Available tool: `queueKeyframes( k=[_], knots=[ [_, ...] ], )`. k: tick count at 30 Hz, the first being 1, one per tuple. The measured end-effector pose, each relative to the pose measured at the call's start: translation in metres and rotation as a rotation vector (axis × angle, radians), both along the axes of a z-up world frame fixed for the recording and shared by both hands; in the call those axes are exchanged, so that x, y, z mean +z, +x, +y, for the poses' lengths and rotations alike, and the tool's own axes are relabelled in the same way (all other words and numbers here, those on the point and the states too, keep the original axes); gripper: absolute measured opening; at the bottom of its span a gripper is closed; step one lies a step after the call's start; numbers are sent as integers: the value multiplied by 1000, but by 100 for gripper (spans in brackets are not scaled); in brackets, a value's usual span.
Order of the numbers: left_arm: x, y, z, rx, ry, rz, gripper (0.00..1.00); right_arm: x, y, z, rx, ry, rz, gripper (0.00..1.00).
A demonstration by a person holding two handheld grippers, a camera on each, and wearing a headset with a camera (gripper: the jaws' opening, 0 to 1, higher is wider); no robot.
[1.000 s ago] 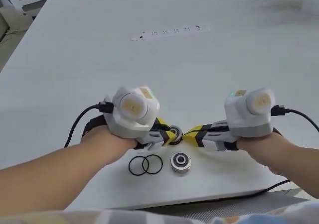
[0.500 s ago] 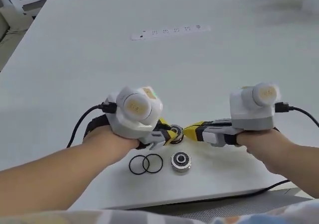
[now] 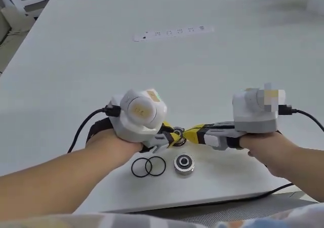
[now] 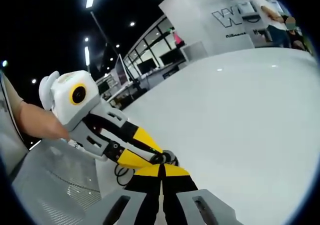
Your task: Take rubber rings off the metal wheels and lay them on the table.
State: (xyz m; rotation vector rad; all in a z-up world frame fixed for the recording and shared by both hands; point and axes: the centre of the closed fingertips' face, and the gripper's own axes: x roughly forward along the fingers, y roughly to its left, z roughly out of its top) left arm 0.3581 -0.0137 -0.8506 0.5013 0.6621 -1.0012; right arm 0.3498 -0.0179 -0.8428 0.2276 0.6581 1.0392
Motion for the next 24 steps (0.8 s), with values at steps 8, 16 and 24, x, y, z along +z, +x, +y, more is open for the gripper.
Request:
queueKeyframes(
  k=[8, 16, 24],
  knots=[
    [0, -1, 0, -11, 7, -2, 10, 1, -3, 1, 10, 18, 12, 0],
    [0, -2, -1, -17, 3, -3, 10, 8, -3, 6, 35, 57, 3, 0],
    [0, -2, -1, -24, -6, 4, 11, 16, -12, 6, 58, 133, 69, 0]
  ],
)
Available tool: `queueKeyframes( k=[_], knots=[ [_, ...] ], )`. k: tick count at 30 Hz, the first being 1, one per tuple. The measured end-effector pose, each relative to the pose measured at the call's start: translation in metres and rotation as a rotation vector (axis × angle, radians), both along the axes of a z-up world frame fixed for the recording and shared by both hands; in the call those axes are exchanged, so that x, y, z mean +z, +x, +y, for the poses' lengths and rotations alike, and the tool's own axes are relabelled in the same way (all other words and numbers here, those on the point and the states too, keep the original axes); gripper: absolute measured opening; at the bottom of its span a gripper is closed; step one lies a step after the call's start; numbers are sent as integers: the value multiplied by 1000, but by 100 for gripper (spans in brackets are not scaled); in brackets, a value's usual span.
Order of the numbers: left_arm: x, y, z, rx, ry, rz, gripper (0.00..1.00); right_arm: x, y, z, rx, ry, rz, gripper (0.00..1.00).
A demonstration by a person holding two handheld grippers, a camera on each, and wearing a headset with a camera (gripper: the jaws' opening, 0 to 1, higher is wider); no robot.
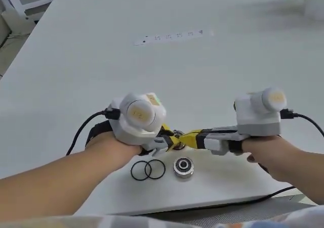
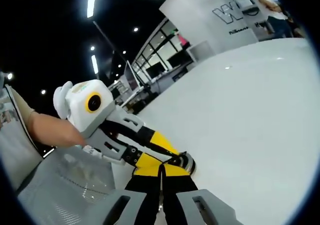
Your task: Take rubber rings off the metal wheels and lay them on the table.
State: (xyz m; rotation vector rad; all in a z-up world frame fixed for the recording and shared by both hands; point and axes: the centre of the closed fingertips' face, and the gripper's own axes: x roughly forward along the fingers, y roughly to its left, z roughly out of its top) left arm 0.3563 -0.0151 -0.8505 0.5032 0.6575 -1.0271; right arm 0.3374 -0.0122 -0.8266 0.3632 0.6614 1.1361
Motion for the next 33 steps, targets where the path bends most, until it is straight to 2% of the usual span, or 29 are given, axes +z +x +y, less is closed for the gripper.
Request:
queueKeyframes(
  k=[2, 4, 7, 9, 10, 12, 20, 23, 33],
  knots=[
    [0, 0, 0, -1, -1, 1, 11, 3, -3, 1, 11, 29, 20, 0],
    [0, 0, 0, 1, -1, 2, 11, 2, -2, 0, 0, 20, 12, 0],
    [0, 0, 0, 2, -4, 1, 11, -3, 5, -3, -25, -30, -24, 0],
    [0, 1, 0, -4, -6, -3, 12, -11, 11, -8, -39, -85, -51, 0],
    [0, 1, 0, -6, -5, -4, 12, -10, 9, -6, -31, -78, -46, 0],
    [0, 1, 0, -8, 0, -6, 13, -15, 10, -7, -40, -109, -53, 0],
    [1, 1, 0, -12, 7, -14, 15, -15, 12, -7, -30, -121, -74, 0],
    [3, 0, 1, -20, 4, -10, 20, -12, 15, -6, -36, -114, -77, 0],
    [19, -10, 10, -35, -24, -15, 28, -8, 16, -4, -37, -100, -82, 0]
  ],
)
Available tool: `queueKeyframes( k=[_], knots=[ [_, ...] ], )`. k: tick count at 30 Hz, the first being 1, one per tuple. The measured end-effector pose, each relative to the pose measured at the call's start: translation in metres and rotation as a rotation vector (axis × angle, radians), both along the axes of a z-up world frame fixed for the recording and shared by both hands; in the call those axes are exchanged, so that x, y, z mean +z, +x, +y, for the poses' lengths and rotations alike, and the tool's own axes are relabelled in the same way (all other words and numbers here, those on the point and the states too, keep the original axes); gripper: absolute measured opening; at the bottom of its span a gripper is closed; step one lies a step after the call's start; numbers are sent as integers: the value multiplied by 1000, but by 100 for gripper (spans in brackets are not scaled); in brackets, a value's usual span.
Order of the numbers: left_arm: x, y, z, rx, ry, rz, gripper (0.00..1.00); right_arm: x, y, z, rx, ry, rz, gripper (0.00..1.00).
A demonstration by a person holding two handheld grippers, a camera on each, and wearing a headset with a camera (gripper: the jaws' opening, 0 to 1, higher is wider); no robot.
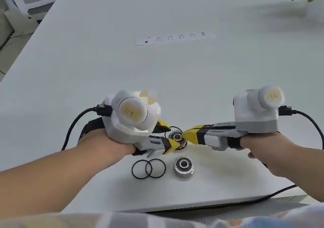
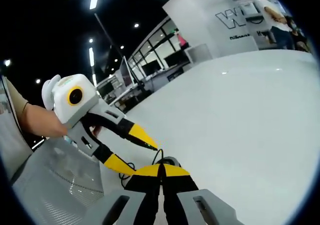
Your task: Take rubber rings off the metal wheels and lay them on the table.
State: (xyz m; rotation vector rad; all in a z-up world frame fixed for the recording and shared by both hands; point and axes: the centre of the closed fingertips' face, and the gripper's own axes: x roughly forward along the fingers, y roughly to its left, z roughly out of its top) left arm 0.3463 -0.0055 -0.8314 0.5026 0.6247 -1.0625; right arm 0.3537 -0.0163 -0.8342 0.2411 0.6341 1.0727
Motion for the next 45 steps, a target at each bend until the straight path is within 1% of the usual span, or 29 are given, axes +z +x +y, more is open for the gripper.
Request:
queueKeyframes(
  k=[4, 6, 10, 12, 17, 22, 26, 30, 33, 36, 40, 45],
  knots=[
    [6, -2, 4, 2, -15, -2, 32, 2, 0, 1, 2, 8, 1, 0],
    [11, -5, 5, 4, -33, 2, 35, 5, -3, 3, 10, 14, -1, 0],
    [17, -11, 11, 1, -49, 2, 40, 13, -6, 7, 23, 30, -7, 0],
    [19, -14, 13, 1, -54, 4, 42, 16, -8, 10, 34, 38, -9, 0],
    [25, -20, 22, 3, -63, 0, 45, 21, -12, 19, 64, 44, -10, 0],
    [27, -21, 33, 14, -64, -1, 49, 23, -16, 28, 99, 44, -8, 0],
    [26, -23, 41, 27, -58, 9, 54, 19, -17, 34, 129, 37, -1, 0],
    [24, -24, 50, 38, -55, 15, 56, 17, -19, 40, 156, 32, 5, 0],
    [23, -27, 53, 46, -54, 20, 57, 14, -22, 44, 173, 27, 13, 0],
    [22, -29, 55, 51, -51, 24, 58, 11, -25, 48, 193, 22, 27, 0],
    [21, -30, 59, 61, -48, 27, 59, 6, -32, 53, 218, 16, 58, 0],
    [20, -31, 63, 69, -44, 27, 58, -2, -36, 54, 233, 1, 85, 0]
  ],
)
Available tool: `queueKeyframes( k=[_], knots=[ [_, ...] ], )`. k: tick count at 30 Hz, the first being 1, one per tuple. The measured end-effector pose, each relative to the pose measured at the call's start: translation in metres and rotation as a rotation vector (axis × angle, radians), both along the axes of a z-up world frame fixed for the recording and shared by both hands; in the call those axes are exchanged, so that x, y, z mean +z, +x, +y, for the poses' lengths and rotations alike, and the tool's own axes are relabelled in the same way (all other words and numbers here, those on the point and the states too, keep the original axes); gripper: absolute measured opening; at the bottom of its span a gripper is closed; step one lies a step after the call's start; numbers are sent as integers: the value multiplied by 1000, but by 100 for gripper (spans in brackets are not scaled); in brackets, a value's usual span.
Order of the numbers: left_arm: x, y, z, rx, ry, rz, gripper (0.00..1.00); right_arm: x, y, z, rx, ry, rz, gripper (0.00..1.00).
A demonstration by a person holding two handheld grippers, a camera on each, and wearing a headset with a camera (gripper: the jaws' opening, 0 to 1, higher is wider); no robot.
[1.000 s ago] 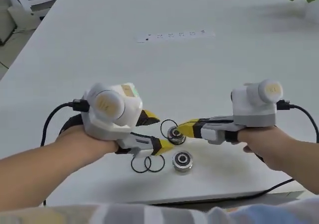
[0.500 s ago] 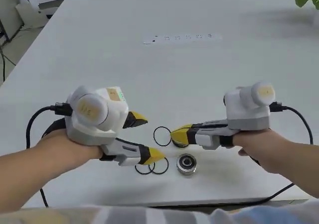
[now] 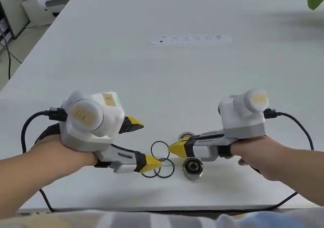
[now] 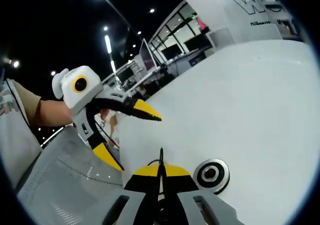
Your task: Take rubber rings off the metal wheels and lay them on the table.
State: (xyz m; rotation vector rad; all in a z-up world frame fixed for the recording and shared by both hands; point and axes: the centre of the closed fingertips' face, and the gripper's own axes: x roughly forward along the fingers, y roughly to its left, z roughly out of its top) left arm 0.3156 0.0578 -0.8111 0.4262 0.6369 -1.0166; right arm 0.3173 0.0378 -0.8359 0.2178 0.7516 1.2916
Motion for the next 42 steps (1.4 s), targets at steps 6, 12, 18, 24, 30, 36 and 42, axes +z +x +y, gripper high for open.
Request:
queueKeyframes(
  k=[6, 12, 18, 24, 30, 36, 42],
  knots=[
    [-2, 0, 2, 7, 1, 4, 58, -6, 0, -2, -3, -29, 6, 0],
    [-3, 0, 2, 8, 3, 6, 58, -11, 3, -5, -10, -62, -32, 5],
    [-4, 1, 3, 9, 10, 9, 58, -12, 1, -4, 11, -83, -74, 11],
    [-5, 2, 3, 12, 14, 12, 58, -4, 4, -6, 3, -67, -97, 14],
    [-3, 4, 1, 11, 13, 10, 57, 6, 16, -13, -41, -42, -120, 17],
    [-4, 12, -2, 10, 14, 9, 56, 12, 27, -25, -88, -33, -148, 21],
    [-7, 17, -10, 4, 13, 16, 54, 13, 36, -39, -122, -40, -168, 22]
  ],
)
